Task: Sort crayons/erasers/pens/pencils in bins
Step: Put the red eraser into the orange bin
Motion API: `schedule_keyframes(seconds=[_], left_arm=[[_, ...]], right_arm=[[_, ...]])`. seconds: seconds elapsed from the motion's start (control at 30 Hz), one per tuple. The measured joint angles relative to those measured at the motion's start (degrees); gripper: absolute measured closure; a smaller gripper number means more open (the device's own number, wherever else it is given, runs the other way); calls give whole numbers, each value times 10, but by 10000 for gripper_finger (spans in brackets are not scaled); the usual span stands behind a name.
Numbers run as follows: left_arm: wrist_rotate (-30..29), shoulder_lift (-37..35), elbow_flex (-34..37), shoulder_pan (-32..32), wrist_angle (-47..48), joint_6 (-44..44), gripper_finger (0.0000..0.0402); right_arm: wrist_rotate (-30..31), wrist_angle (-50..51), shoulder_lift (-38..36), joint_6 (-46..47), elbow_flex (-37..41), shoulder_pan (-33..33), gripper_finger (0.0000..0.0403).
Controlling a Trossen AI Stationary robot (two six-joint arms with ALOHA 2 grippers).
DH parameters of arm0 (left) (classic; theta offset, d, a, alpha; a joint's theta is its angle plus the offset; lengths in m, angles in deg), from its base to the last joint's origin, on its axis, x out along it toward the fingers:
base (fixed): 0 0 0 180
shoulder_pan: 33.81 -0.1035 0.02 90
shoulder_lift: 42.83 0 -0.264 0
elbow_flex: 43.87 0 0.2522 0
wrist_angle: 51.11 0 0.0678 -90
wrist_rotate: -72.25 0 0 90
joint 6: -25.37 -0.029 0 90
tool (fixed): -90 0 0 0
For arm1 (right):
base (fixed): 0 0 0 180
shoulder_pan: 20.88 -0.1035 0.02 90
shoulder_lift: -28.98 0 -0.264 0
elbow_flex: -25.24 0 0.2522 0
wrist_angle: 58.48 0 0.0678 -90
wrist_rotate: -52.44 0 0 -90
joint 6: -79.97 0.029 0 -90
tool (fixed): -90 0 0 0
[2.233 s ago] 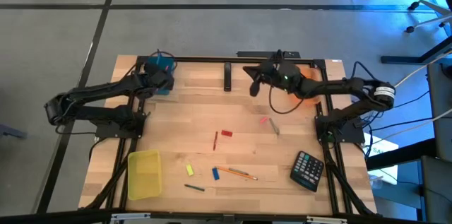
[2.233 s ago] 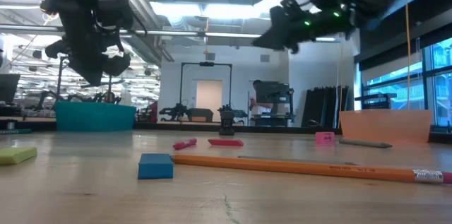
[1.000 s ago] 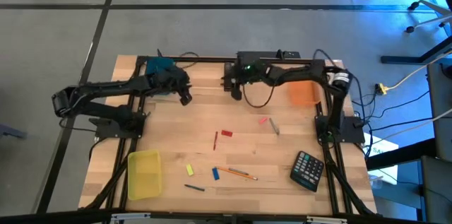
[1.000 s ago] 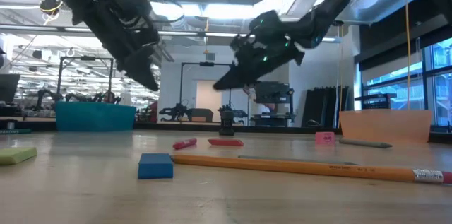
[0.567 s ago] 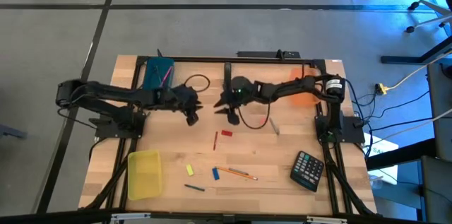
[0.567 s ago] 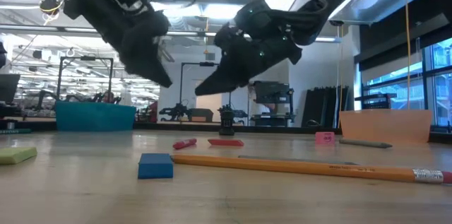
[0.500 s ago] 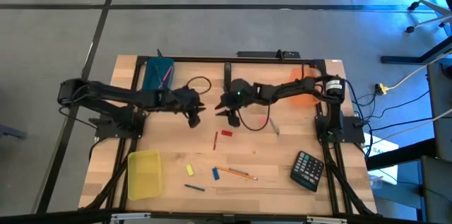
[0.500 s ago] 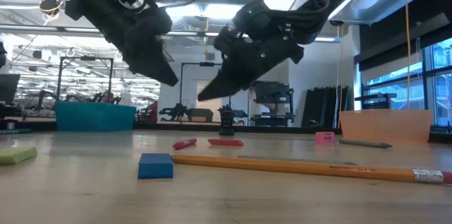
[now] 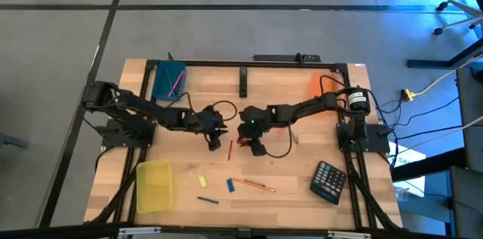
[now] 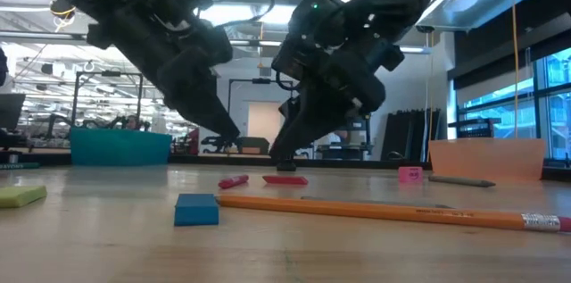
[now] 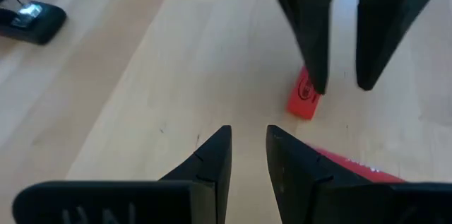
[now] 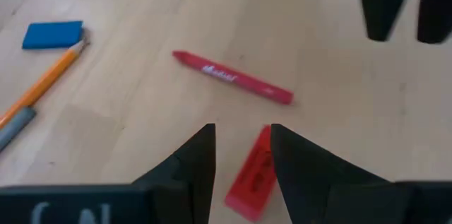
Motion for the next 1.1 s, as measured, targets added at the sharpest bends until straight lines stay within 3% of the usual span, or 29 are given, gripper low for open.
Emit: schedule_keyframes(seconds=[0.3, 0.67, 0.97, 1.1], left_arm=[[0, 47, 0, 14, -59, -21, 321], [0, 62, 0, 23, -98, -50, 321], [1, 62, 0, 40, -97, -50, 321], [1, 62, 0, 43, -97, -47, 321]], right_arm=[[125, 73, 0, 48, 0, -32, 264], [151, 37, 27, 110, 14, -34, 268], [170, 10, 30, 133, 23, -35, 329], [168, 10, 10, 119, 24, -35, 339]])
